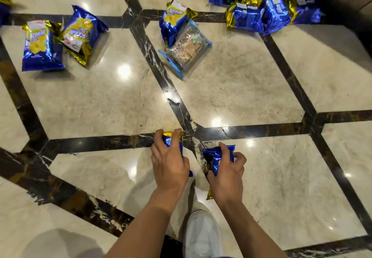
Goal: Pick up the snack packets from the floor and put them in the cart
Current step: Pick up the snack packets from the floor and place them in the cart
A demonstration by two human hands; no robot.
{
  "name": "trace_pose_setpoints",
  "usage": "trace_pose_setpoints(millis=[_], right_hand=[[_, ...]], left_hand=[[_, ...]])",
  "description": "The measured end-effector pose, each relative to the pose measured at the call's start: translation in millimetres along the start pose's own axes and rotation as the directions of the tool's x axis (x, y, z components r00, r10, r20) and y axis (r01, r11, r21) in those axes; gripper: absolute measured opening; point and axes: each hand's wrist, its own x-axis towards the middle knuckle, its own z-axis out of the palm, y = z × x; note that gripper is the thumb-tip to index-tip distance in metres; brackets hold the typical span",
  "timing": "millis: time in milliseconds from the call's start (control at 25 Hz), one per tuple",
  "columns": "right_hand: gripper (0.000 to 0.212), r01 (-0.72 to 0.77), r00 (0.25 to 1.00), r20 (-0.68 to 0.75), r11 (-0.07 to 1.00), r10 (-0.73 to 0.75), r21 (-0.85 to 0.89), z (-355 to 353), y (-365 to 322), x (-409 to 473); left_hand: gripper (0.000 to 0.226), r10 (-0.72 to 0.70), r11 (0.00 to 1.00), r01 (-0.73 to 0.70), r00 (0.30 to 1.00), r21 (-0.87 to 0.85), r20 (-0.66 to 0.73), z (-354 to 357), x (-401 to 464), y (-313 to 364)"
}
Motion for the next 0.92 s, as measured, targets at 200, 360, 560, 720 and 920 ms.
trace_pose_setpoints(millis=[200,360,560,720,920], right_hand=[[0.084,0.117,0.993,-0.016,0.993,-0.117,0.005,-50,-29,4],[0.085,0.249,0.969,-0.022,0.966,-0.248,0.074,-132,-83,-8],[0.083,0.383,0.924,-0.026,0.918,-0.382,0.099,-271,-160,-80],[0.083,0.442,0.896,-0.003,0.89,-0.444,0.114,-392,-218,-166],[0.081,0.441,0.892,0.032,0.883,-0.451,0.164,-537,-283,-260]], left_hand=[[0.08,-0.006,0.998,0.006,1.0,-0.07,-0.001,-46,0,9],[0.079,0.046,0.998,-0.049,0.997,-0.045,-0.07,-132,-13,34],[0.075,0.048,0.998,-0.051,0.993,-0.027,-0.107,-292,-70,97],[0.073,0.015,0.998,-0.024,0.99,-0.064,-0.14,-429,-139,154],[0.075,-0.074,0.988,0.047,0.98,-0.146,-0.184,-595,-228,222]])
